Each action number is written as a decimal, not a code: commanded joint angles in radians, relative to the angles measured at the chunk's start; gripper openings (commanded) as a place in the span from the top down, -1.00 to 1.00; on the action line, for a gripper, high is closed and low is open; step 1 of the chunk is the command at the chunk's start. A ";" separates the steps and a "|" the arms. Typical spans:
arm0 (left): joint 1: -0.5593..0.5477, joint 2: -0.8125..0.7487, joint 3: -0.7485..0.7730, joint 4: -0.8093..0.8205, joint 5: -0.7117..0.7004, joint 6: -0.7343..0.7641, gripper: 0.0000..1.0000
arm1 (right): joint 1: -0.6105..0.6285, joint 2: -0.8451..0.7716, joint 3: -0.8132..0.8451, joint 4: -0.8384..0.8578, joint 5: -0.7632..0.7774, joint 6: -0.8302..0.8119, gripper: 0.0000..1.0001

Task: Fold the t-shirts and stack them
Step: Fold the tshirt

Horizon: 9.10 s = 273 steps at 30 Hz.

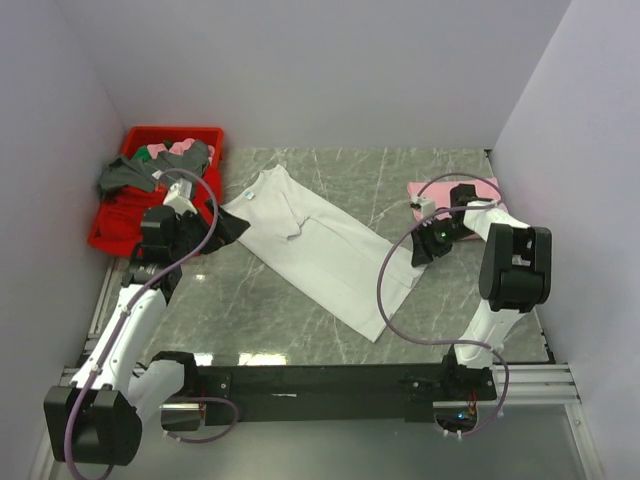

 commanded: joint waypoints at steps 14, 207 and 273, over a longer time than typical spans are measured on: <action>-0.002 -0.166 -0.234 0.117 0.078 -0.201 -0.75 | 0.038 0.013 -0.029 -0.370 0.058 -0.282 1.00; -0.303 0.977 0.559 0.190 -0.146 1.173 0.99 | 0.458 0.371 0.644 0.331 0.222 0.057 1.00; -0.565 0.668 0.021 0.224 -0.390 1.296 0.99 | 0.535 -0.027 -0.109 0.506 0.112 -0.715 1.00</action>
